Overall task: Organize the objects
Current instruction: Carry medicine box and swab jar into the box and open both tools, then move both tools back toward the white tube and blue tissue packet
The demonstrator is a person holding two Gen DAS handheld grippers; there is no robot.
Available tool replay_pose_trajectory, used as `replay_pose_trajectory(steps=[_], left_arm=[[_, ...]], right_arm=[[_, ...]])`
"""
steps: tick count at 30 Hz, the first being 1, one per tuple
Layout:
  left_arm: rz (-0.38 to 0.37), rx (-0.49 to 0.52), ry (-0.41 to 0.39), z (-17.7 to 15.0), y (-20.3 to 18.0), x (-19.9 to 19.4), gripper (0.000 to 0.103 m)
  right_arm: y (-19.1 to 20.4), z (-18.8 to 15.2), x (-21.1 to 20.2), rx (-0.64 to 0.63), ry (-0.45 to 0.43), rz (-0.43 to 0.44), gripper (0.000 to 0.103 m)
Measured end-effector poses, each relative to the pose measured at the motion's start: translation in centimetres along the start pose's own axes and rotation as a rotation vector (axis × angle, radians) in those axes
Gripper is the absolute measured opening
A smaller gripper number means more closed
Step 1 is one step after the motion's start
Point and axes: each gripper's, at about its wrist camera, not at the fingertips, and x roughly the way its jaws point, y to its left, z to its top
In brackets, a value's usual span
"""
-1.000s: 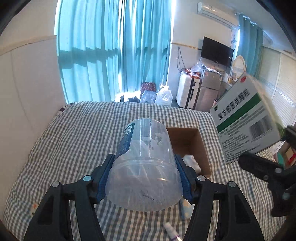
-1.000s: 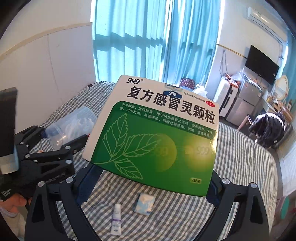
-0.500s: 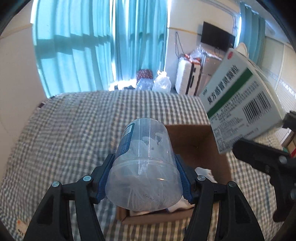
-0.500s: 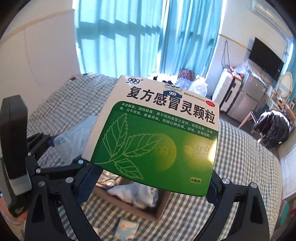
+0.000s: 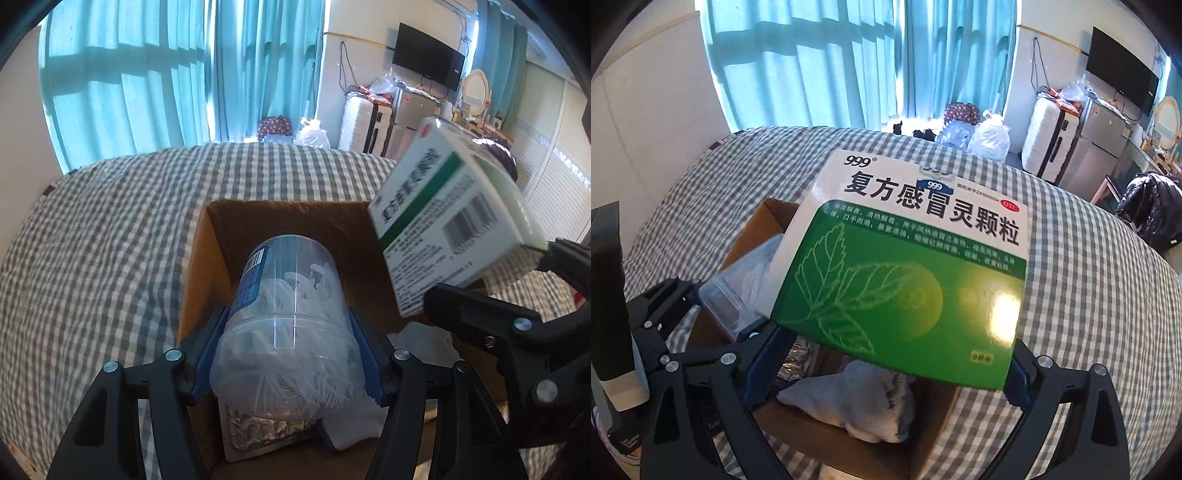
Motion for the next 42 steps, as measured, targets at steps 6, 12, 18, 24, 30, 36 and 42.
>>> replay_pose_trajectory(steps=[6, 12, 18, 24, 30, 36, 42], left_arm=[[0.010, -0.032, -0.048, 0.4, 0.5, -3.3, 0.089], [0.047, -0.042, -0.107, 1.5, 1.5, -9.0, 0.090], [0.096, -0.058, -0.187, 1.7, 2.0, -16.2, 0.095], [0.111, -0.067, -0.237, 0.3, 1.0, -22.0, 0.095], [0.134, -0.089, -0.246, -2.9, 0.1, -25.1, 0.095], [0.153, -0.134, -0.221, -7.6, -0.4, -24.8, 0.095], [0.205, -0.190, -0.198, -12.2, -0.2, -22.3, 0.095]], right_arm=[[0.3, 0.4, -2.7, 0.023, -0.062, -0.047, 0.103], [1.6, 1.6, -8.2, -0.017, -0.112, -0.112, 0.103], [3.4, 1.7, -15.3, -0.047, -0.155, -0.129, 0.103], [4.7, -0.6, -22.4, -0.032, -0.206, -0.132, 0.103], [4.6, -5.3, -26.4, -0.033, -0.249, -0.151, 0.103], [4.6, -10.6, -26.2, -0.023, -0.295, -0.142, 0.103], [5.0, -15.7, -22.4, -0.071, -0.280, -0.163, 0.103]])
